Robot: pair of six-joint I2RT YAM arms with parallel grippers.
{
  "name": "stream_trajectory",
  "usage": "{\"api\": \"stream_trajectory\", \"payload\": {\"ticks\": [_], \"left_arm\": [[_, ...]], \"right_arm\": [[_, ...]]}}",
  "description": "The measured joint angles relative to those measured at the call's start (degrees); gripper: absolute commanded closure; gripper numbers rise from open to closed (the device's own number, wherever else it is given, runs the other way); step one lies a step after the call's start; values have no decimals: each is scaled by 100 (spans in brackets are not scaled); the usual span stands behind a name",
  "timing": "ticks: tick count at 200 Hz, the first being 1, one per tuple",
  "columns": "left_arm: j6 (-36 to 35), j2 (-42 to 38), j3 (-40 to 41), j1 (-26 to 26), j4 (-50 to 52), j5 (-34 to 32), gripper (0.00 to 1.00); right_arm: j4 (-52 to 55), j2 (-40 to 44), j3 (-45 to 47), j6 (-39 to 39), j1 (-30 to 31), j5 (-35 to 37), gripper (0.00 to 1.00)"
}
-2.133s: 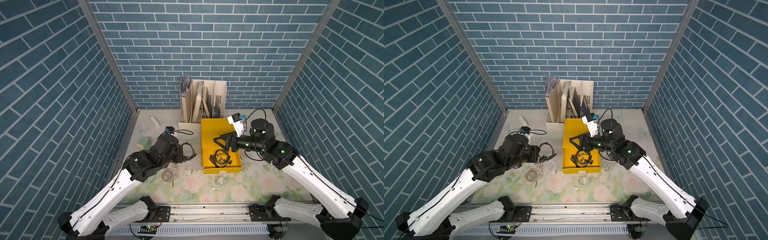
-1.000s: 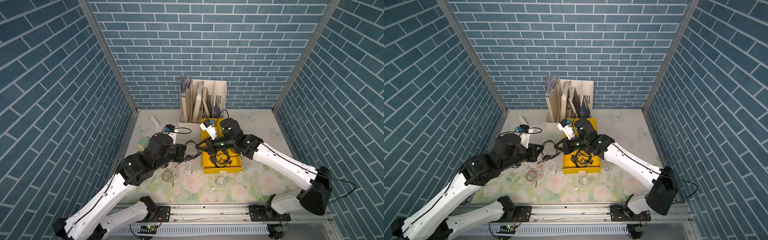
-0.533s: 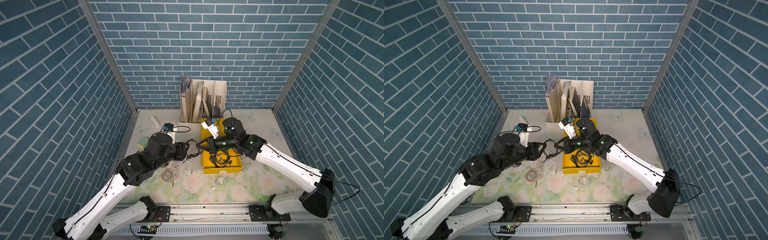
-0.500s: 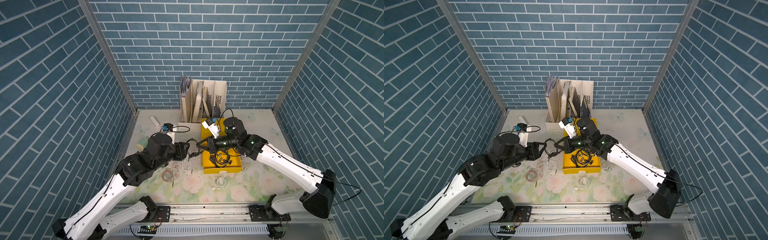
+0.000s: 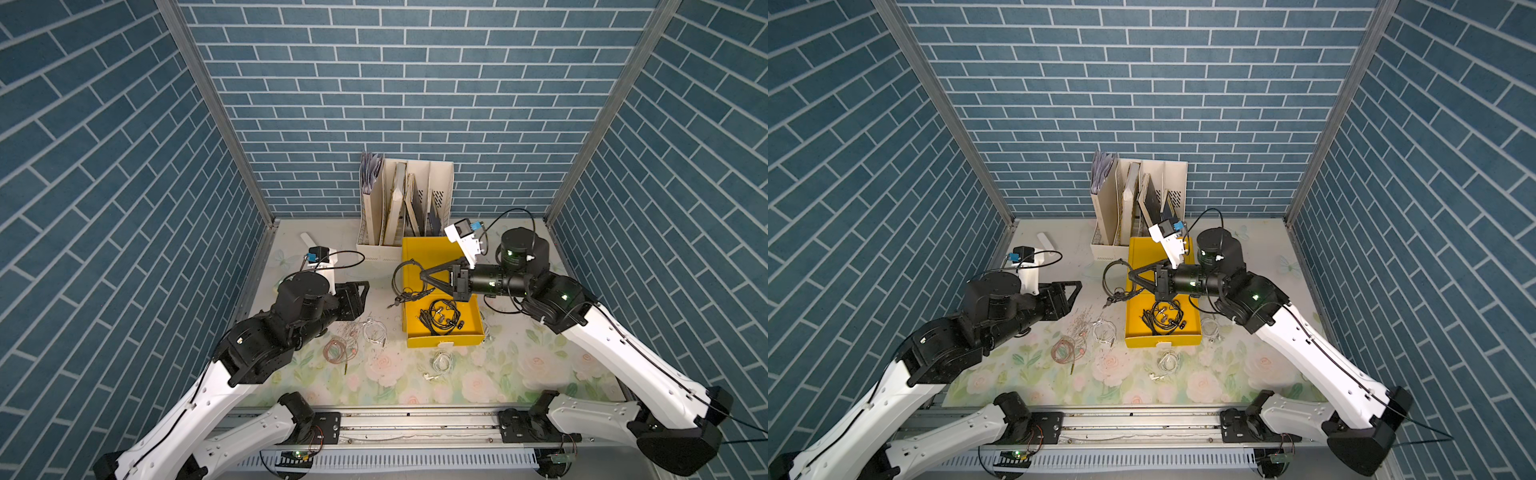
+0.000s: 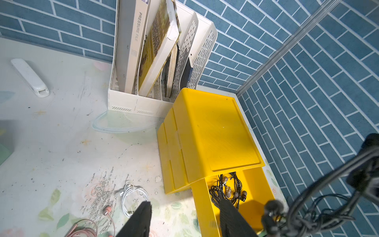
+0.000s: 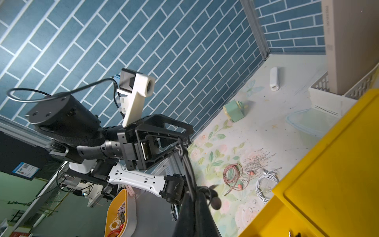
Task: Place the wired earphones into the drawer by color
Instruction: Pick up the wired earphones from the center of the board, then place the wired earphones in the drawer.
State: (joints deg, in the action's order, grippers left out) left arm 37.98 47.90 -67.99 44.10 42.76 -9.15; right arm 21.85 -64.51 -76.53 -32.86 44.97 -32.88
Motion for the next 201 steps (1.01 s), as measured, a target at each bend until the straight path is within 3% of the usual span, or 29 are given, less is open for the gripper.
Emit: {"api": "stream_trajectory", "payload": {"ticks": [89,201], "left_arm": [[0,92,166,0,-66,0,42],[20,103,461,-4,-210,35,43]], "right_arm": [[638,584,166,-39,-354,-264,100],[774,796,1182,-37,-592,-402,100]]}}
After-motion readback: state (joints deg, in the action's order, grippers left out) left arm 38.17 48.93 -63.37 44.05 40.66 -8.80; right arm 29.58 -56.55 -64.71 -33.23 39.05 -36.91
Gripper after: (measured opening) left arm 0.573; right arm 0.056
